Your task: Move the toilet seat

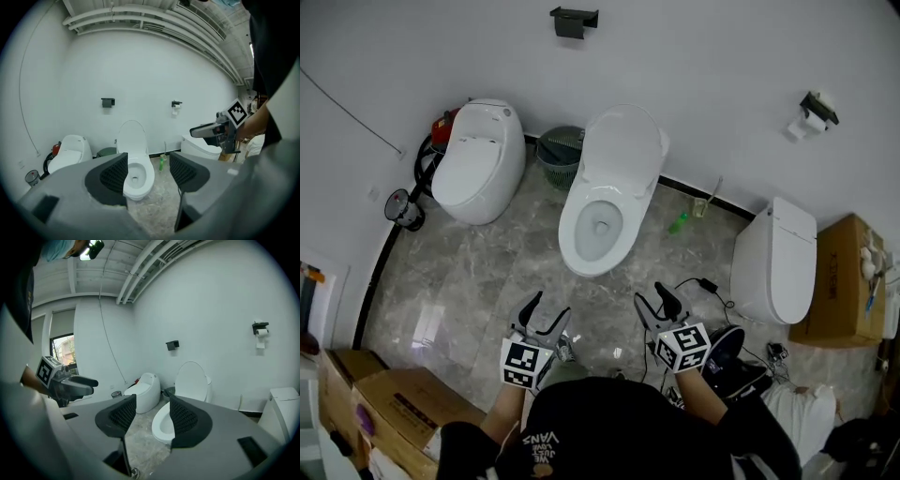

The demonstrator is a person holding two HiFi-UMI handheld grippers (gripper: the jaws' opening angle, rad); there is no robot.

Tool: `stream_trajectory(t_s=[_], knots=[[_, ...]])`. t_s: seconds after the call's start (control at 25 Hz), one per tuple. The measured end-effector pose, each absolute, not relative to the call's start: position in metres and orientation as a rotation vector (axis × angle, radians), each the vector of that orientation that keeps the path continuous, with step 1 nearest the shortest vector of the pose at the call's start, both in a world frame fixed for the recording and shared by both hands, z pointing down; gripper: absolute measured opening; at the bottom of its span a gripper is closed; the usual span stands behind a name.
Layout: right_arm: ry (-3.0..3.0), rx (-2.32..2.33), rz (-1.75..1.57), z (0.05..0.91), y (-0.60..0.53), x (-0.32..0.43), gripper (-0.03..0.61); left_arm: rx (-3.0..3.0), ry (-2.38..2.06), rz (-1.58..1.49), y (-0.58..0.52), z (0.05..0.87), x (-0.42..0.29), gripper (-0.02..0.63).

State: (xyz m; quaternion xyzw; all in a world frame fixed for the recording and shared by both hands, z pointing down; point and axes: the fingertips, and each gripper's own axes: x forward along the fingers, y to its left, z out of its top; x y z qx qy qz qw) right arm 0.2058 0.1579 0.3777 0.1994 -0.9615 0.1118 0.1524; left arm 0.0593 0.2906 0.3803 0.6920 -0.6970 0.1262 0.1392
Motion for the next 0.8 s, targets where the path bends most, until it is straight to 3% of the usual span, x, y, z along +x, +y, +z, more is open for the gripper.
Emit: stream_trajectory(t_s=[0.44, 0.8], knots=[[-2.567, 0.868, 0.403, 0.439, 0.148, 0.151, 0.236, 2.142, -1.757, 0.589, 0.255, 0.440, -0.039, 0.291], [-2.387, 0.919, 0.555, 0.517, 0.144, 0.146, 0.244, 2.077, -1.607, 0.702, 0.248, 0.528, -0.066, 0.288]])
